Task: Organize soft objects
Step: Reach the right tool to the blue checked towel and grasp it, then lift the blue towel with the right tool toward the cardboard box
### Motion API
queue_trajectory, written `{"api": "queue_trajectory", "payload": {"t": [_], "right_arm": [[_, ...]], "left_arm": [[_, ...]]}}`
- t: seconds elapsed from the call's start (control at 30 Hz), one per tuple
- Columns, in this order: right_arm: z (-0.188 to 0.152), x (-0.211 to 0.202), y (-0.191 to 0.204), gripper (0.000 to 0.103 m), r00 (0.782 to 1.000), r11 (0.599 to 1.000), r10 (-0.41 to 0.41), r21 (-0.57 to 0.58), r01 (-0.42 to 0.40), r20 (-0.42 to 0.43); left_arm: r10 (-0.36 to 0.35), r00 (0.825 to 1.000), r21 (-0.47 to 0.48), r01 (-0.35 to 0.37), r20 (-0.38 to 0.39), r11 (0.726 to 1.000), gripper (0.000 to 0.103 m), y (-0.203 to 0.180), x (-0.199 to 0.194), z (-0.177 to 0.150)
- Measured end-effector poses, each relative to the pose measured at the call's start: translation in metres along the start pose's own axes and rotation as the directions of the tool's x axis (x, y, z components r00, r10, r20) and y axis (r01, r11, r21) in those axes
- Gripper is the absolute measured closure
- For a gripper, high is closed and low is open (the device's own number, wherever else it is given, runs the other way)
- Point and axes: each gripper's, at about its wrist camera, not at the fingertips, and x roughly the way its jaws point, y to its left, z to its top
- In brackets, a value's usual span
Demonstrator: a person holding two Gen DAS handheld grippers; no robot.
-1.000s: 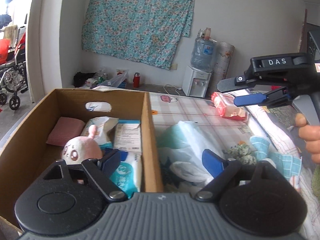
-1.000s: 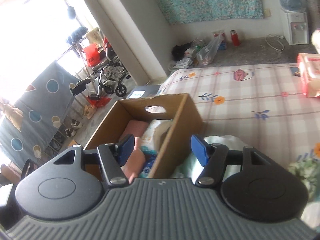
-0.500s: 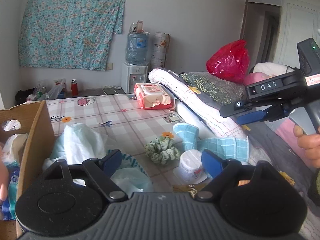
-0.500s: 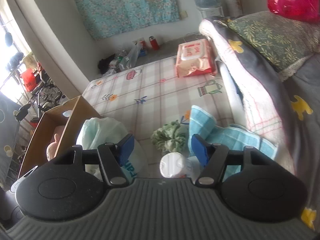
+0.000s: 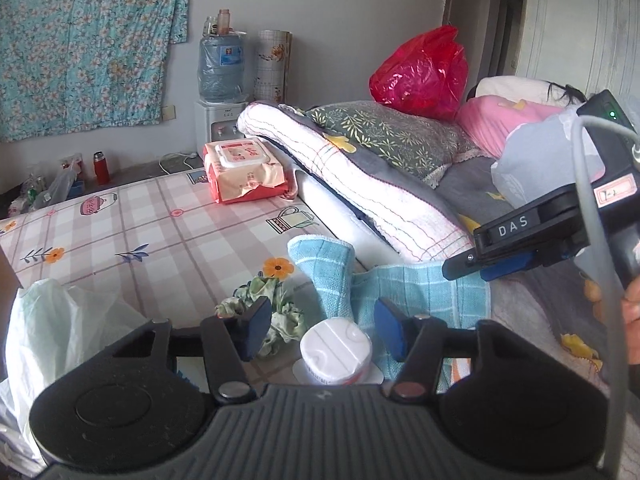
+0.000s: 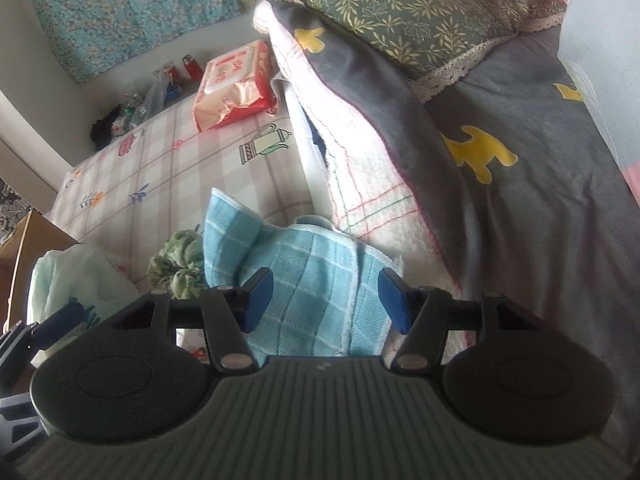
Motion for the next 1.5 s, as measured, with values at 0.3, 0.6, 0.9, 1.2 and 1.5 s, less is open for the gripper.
{"api": "queue_trajectory", "payload": {"t": [0.3,0.6,0.9,1.2,1.5], "right_arm": [[-0.003,0.027,-0.015,0.087,0.999,1.0,0.0,0.02,0.001,-0.045],[0.011,0.024,0.003,0.103,0.988,0.988,0.153,-0.01,-0.153,-0.013],[0.031,0.024,0.021,0.1,0.985,0.984,0.175,-0.018,-0.175,-0.005],[0.021,0.022,-0.017,0.096,0.988,0.984,0.157,0.082,-0.157,0.003],[0.016,0.02,-0.023,0.086,0.982,0.974,0.19,0.122,-0.19,0.015]], "left_arm": [[-0.016,0.992,0.064,0.025,-0.127,0.998,0.049,-0.012,0.064,0.014],[-0.09,0.98,0.027,0.097,-0.18,0.995,0.037,-0.005,0.08,0.018],[-0.047,0.947,0.099,0.083,-0.318,0.992,0.03,-0.03,0.118,0.025],[-0.042,0.909,0.074,0.08,-0.416,0.994,0.054,-0.043,0.145,0.035],[-0.085,0.928,-0.055,0.069,-0.362,0.996,0.09,-0.022,0.13,0.042]]}}
